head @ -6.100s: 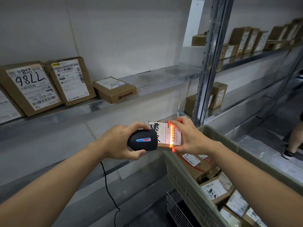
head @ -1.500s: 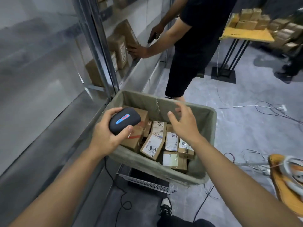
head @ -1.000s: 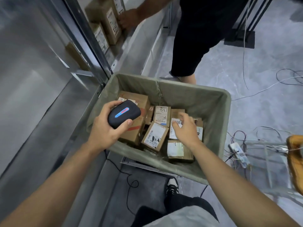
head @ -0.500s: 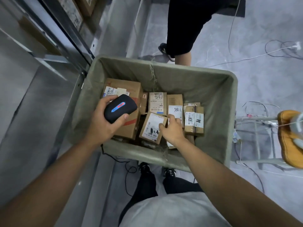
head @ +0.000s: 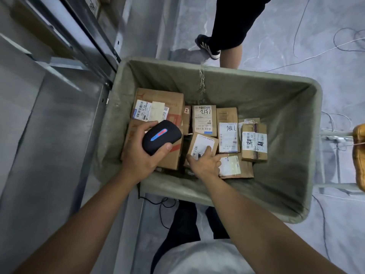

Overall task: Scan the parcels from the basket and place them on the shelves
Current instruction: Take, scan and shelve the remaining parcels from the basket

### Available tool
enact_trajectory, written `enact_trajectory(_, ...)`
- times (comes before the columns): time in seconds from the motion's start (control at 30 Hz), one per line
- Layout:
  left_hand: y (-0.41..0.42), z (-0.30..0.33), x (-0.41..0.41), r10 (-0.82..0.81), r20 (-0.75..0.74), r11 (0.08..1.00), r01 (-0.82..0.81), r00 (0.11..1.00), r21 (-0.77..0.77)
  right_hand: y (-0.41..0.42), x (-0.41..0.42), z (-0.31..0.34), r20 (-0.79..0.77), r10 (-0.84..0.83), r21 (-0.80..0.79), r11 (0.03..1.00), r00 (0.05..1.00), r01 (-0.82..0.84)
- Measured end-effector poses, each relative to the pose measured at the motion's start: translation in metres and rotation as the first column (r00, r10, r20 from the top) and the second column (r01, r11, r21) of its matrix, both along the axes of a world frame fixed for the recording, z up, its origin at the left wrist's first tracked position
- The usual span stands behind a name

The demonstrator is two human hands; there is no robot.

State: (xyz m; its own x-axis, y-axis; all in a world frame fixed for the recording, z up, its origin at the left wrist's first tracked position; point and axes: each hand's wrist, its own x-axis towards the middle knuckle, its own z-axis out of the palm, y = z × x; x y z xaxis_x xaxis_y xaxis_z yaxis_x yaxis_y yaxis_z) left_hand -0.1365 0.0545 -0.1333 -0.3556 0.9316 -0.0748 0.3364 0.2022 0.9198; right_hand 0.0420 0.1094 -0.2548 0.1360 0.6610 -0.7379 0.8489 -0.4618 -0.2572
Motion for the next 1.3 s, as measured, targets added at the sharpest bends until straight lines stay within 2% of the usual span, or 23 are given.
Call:
enact_trajectory(0.2,0.000,-0.007,-0.010,0.002,0.040,1.000,-0.002,0.999,-0.001,-0.002,-0.019,-0.009,0.077,-0.072,-0.063,0.995,0.994,0.077)
enact_trajectory(0.4,-0.001,-0.005,-0.011,-0.001,0.063,1.000,0.001,0.998,0.001,0.001,-0.010,-0.005,0.077,-0.013,-0.038,0.999,0.997,0.016)
enact_trajectory(0.7,-0.012,0.007,-0.007,0.015,0.046,1.000,-0.015,0.999,0.014,0.002,0.035,0.029,0.040,0.234,0.158,0.958,0.971,-0.238)
enact_trajectory(1.0,-0.031,0.036,0.012,0.069,0.057,0.996,-0.072,0.996,0.053,0.015,0.060,0.092,0.009,0.362,0.363,0.867,0.932,-0.340)
enact_trajectory(1.3,-0.052,0.071,0.031,0.155,0.035,0.982,-0.158,0.987,0.106,0.048,0.067,0.156,-0.016,0.509,0.577,0.708,0.861,-0.408)
